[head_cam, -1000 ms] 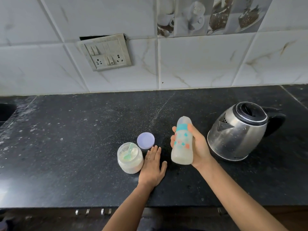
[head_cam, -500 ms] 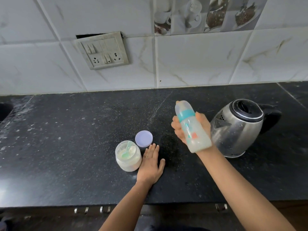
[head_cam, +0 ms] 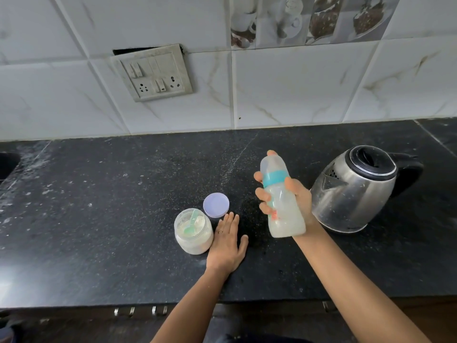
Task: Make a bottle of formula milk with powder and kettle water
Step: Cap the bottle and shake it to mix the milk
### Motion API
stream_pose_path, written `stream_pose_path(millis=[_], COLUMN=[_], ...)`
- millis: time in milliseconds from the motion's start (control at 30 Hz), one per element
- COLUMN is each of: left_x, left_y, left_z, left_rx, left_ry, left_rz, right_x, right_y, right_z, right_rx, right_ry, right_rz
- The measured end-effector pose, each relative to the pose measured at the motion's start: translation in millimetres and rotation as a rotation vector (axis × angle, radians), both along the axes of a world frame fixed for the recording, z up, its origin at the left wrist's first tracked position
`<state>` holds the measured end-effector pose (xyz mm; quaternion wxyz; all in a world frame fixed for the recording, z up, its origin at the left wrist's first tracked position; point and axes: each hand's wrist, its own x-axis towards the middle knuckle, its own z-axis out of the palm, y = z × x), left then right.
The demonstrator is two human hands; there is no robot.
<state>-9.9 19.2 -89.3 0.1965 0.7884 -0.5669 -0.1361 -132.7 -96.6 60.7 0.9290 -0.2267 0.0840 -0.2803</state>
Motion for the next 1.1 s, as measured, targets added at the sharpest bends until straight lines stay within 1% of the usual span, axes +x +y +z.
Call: stream_pose_path(millis=[33,133,167,200,233,267,300,333,400,433,467,500,533,567,600,633,700,733,767,800,833,867,900,967,1000,1033,1067,1100], left_x=[0,0,1,1,1,2,1,1,0,0,0,0,0,1,1,1,0,0,0,0,1,1,1,0,-1,-1,-1,0], left_y=[0,0,0,0,1,1,0,0,-1,-1,-1,0,0,0,-1,-1,-1,-1,0,0,0,0,0,-1,-1,0,-1,-1], left_z=[-1,-1,-1,-2,-2,-3,-4,-3,-1,-1,0,1,2,3,3,3,3,3,2,2,2,2,2,2,2,2,2,2], left_rx=[0.0,0.006,0.006,0.003,0.002,0.005,0.005,0.003,0.012,0.019,0.023,0.025,0.026,0.028,0.03,0.029,0.028,0.03,0.032,0.03,0.028,0.026,0.024,0.019,0.018,0.019,0.018,0.017], left_ry=[-0.004,-0.007,-0.011,-0.016,-0.023,-0.026,-0.026,-0.03,-0.029,-0.034,-0.038,-0.041,-0.044,-0.044,-0.042,-0.039,-0.037,-0.039,-0.044,-0.047,-0.048,-0.047,-0.048,-0.05,-0.05,-0.051,-0.055,-0.061], left_rz=[-0.002,-0.005,-0.007,-0.006,-0.003,-0.006,-0.007,-0.005,-0.005,-0.006,-0.009,-0.01,-0.008,-0.007,-0.008,-0.009,-0.007,-0.009,-0.012,-0.012,-0.01,-0.007,-0.006,-0.001,0.0,0.0,-0.001,-0.003], right_x=[3,7,7,7,7,8,10,13,13,11,10,7,3,1,1,2,1,0,-1,-3,-5,-5,-4,-6,-6,-6,-6,-7], right_y=[-2,-10,-11,-9,-6,-5,-5,-5,-10,-12,-10,-8,-5,-3,-4,-5,-10,-12,-9,-5,-4,-3,-6,-7,-6,-4,0,3], right_z=[1,0,0,2,1,0,3,6,8,8,9,9,8,8,11,14,11,9,9,9,6,9,9,11,11,11,9,8], right_rx=[-0.001,0.256,0.292,0.254,0.158,0.054,0.003,0.023,0.19,0.225,0.212,0.143,0.027,-0.051,-0.058,0.012,0.235,0.275,0.246,0.155,0.071,0.031,0.051,0.182,0.207,0.175,0.097,-0.007], right_ry=[0.01,-0.035,-0.032,0.002,0.063,0.132,0.173,0.173,0.142,0.108,0.093,0.1,0.122,0.149,0.137,0.088,-0.002,-0.017,-0.01,0.047,0.124,0.163,0.16,0.129,0.116,0.113,0.141,0.205], right_rz=[-0.026,-0.147,-0.134,-0.077,-0.035,-0.04,-0.066,-0.095,-0.208,-0.208,-0.153,-0.077,-0.025,-0.019,-0.027,-0.062,-0.188,-0.202,-0.167,-0.128,-0.14,-0.156,-0.178,-0.261,-0.265,-0.212,-0.144,-0.129])
